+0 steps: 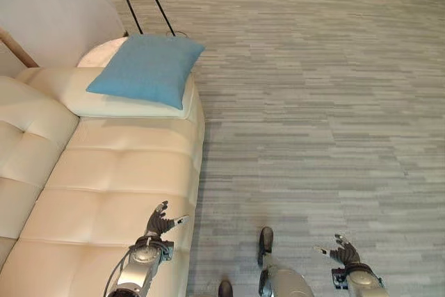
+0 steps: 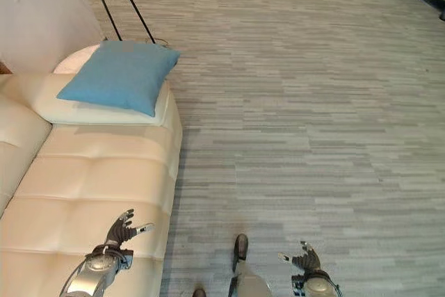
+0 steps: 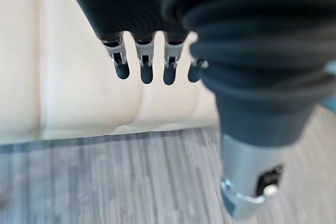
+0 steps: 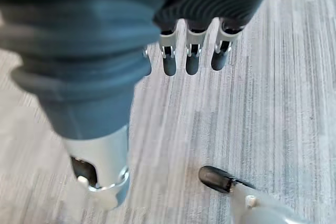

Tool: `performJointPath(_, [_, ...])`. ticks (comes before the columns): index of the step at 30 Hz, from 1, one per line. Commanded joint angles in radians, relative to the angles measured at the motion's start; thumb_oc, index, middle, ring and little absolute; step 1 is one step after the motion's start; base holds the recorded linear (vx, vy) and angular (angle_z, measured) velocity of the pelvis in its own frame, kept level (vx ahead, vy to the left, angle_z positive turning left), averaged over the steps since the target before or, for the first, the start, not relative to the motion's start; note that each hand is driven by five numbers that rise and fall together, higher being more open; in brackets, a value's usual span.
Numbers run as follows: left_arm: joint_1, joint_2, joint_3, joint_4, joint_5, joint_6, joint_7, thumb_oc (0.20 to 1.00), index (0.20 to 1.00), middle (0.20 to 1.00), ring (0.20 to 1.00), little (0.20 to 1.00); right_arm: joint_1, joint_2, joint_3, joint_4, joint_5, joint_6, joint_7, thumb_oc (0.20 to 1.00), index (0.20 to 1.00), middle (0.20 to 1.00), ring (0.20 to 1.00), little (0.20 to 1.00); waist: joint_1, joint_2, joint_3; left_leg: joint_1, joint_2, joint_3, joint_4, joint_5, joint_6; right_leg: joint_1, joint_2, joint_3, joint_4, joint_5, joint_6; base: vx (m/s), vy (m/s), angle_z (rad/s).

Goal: Pick up all the scattered cushions and arrange them neatly on the sofa.

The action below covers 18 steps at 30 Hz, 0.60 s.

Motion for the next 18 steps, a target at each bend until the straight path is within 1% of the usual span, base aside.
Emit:
performJointPath(1, [-0.047, -0.033, 0.047, 0.086, -0.144, -0.04, 0.011, 1.0, 1.0, 1.0, 1.0, 1.0, -0.046, -0.035, -0.027, -0.032, 0.038, -0.052, -0.018, 1.0, 1.0, 1.0, 1.0, 1.0, 0.004, 0.003, -0.021, -0.089, 0.052, -0.016, 0.231, 0.026, -0.045, 0.108, 0.013, -0.023, 0.027, -0.158, 0.016, 0.34, -0.218, 0.55])
performJointPath(2, [-0.048, -0.033, 0.047, 0.087, -0.145, -0.04, 0.011, 1.0, 1.0, 1.0, 1.0, 1.0, -0.046, -0.035, -0.027, -0.031, 0.038, -0.052, -0.018, 1.0, 1.0, 1.0, 1.0, 1.0, 0.002, 0.003, -0.02, -0.092, 0.052, -0.018, 0.237, 0.023, -0.045, 0.108, 0.013, -0.025, 0.026, -0.157, 0.016, 0.29, -0.193, 0.51])
performJointPath(3, [-0.057, -0.047, 0.048, 0.13, -0.179, -0.039, 0.017, 1.0, 1.0, 1.0, 1.0, 1.0, -0.051, -0.036, -0.024, -0.037, 0.051, -0.058, -0.018, 1.0, 1.0, 1.0, 1.0, 1.0, 0.005, 0.001, -0.013, -0.125, 0.054, -0.02, 0.338, 0.057, -0.057, 0.137, 0.019, -0.027, 0.029, -0.174, 0.002, 0.19, -0.139, 0.18])
performJointPath(4, [-0.065, -0.048, 0.048, 0.145, -0.186, -0.039, 0.017, 1.0, 1.0, 1.0, 1.0, 1.0, -0.052, -0.04, -0.021, -0.04, 0.051, -0.06, -0.019, 1.0, 1.0, 1.0, 1.0, 1.0, 0.007, -0.005, -0.008, -0.161, 0.054, -0.017, 0.405, 0.084, -0.062, 0.155, 0.019, -0.029, 0.027, -0.187, -0.011, 0.3, -0.208, 0.04])
performJointPath(5, [-0.071, -0.041, 0.043, 0.134, -0.18, -0.04, 0.022, 1.0, 1.0, 1.0, 1.0, 1.0, -0.051, -0.042, -0.021, -0.046, 0.05, -0.062, -0.022, 1.0, 1.0, 1.0, 1.0, 1.0, 0.008, -0.012, -0.001, -0.194, 0.058, -0.006, 0.456, 0.097, -0.061, 0.174, 0.018, -0.035, 0.033, -0.206, -0.022, 0.22, -0.159, -0.04])
performJointPath(7, [-0.073, -0.037, 0.034, 0.136, -0.165, -0.04, 0.022, 1.0, 1.0, 1.0, 1.0, 1.0, -0.054, -0.046, -0.02, -0.04, 0.056, -0.054, -0.023, 1.0, 1.0, 1.0, 1.0, 1.0, 0.012, -0.023, 0.009, -0.253, 0.049, 0.001, 0.468, 0.067, -0.047, 0.197, 0.009, -0.041, 0.03, -0.221, -0.027, 0.18, -0.105, 0.12])
performJointPath(8, [-0.072, -0.033, 0.03, 0.129, -0.158, -0.039, 0.024, 1.0, 1.0, 1.0, 1.0, 1.0, -0.056, -0.05, -0.016, -0.038, 0.054, -0.054, -0.024, 1.0, 1.0, 1.0, 1.0, 1.0, 0.017, -0.031, 0.011, -0.285, 0.033, -0.001, 0.434, 0.031, -0.034, 0.207, 0.002, -0.043, 0.028, -0.23, -0.024, 0.21, -0.064, 0.38])
performJointPath(9, [-0.071, -0.031, 0.029, 0.129, -0.155, -0.036, 0.024, 1.0, 1.0, 1.0, 1.0, 1.0, -0.059, -0.051, -0.014, -0.037, 0.056, -0.052, -0.026, 1.0, 1.0, 1.0, 1.0, 1.0, 0.02, -0.037, 0.01, -0.301, 0.023, -0.003, 0.383, 0.005, -0.025, 0.218, -0.003, -0.044, 0.026, -0.235, -0.02, 0.27, -0.042, 0.43])
performJointPath(10, [-0.067, -0.026, 0.027, 0.126, -0.145, -0.034, 0.026, 1.0, 1.0, 1.0, 1.0, 1.0, -0.062, -0.052, -0.011, -0.04, 0.055, -0.051, -0.026, 1.0, 1.0, 1.0, 1.0, 1.0, 0.021, -0.041, 0.008, -0.306, 0.018, -0.005, 0.324, -0.009, -0.018, 0.229, -0.005, -0.045, 0.025, -0.245, -0.017, 0.3, -0.016, 0.14])
performJointPath(11, [-0.064, -0.022, 0.024, 0.123, -0.132, -0.032, 0.03, 1.0, 1.0, 1.0, 1.0, 1.0, -0.063, -0.056, -0.006, -0.044, 0.05, -0.05, -0.027, 1.0, 1.0, 1.0, 1.0, 1.0, 0.023, -0.036, 0.005, -0.314, 0.018, -0.013, 0.223, 0.026, -0.023, 0.245, 0.001, -0.048, 0.022, -0.254, -0.018, 0.29, 0.003, 0.01])
performJointPath(12, [-0.061, -0.02, 0.021, 0.118, -0.128, -0.03, 0.03, 1.0, 1.0, 1.0, 1.0, 1.0, -0.064, -0.058, -0.001, -0.044, 0.045, -0.048, -0.028, 1.0, 1.0, 1.0, 1.0, 1.0, 0.025, -0.031, 0.0, -0.323, 0.019, -0.024, 0.164, 0.06, -0.026, 0.253, 0.006, -0.051, 0.02, -0.26, -0.02, 0.3, 0.019, -0.01])
performJointPath(13, [-0.055, -0.019, 0.017, 0.119, -0.118, -0.027, 0.034, 1.0, 1.0, 1.0, 1.0, 1.0, -0.065, -0.06, 0.006, -0.045, 0.04, -0.048, -0.029, 1.0, 1.0, 1.0, 1.0, 1.0, 0.027, -0.022, -0.003, -0.338, 0.021, -0.038, 0.08, 0.122, -0.036, 0.266, 0.019, -0.054, 0.016, -0.27, -0.023, 0.31, 0.033, 0.07])
performJointPath(14, [-0.053, -0.014, 0.009, 0.112, -0.1, -0.026, 0.034, 1.0, 1.0, 1.0, 1.0, 1.0, -0.066, -0.064, 0.013, -0.043, 0.032, -0.047, -0.03, 1.0, 1.0, 1.0, 1.0, 1.0, 0.027, -0.016, -0.006, -0.355, 0.02, -0.037, -0.006, 0.154, -0.046, 0.282, 0.028, -0.062, 0.013, -0.281, -0.024, 0.35, 0.052, 0.17])
performJointPath(16, [-0.047, -0.01, 0.008, 0.103, -0.094, -0.025, 0.031, 1.0, 1.0, 1.0, 1.0, 1.0, -0.066, -0.067, 0.015, -0.044, 0.028, -0.045, -0.03, 1.0, 1.0, 1.0, 1.0, 1.0, 0.029, -0.015, -0.004, -0.371, 0.016, -0.036, -0.009, 0.153, -0.052, 0.3, 0.029, -0.063, 0.011, -0.285, -0.025, 0.29, 0.063, 0.13])
performJointPath(17, [-0.044, 0.0, 0.006, 0.094, -0.072, -0.022, 0.027, 1.0, 1.0, 1.0, 1.0, 1.0, -0.071, -0.07, 0.024, -0.042, 0.016, -0.039, -0.03, 1.0, 1.0, 1.0, 1.0, 1.0, 0.037, -0.011, -0.01, -0.382, 0.009, -0.031, -0.009, 0.176, -0.064, 0.317, 0.034, -0.05, 0.012, -0.291, -0.021, 0.38, 0.109, -0.03])
performJointPath(18, [-0.032, 0.007, 0.01, 0.082, -0.072, -0.024, 0.023, 1.0, 1.0, 1.0, 1.0, 1.0, -0.071, -0.064, 0.025, -0.045, 0.011, -0.037, -0.023, 1.0, 1.0, 1.0, 1.0, 1.0, 0.043, -0.013, -0.019, -0.358, 0.01, -0.029, -0.009, 0.17, -0.05, 0.331, 0.033, -0.037, 0.019, -0.305, -0.016, 0.52, 0.159, -0.11])
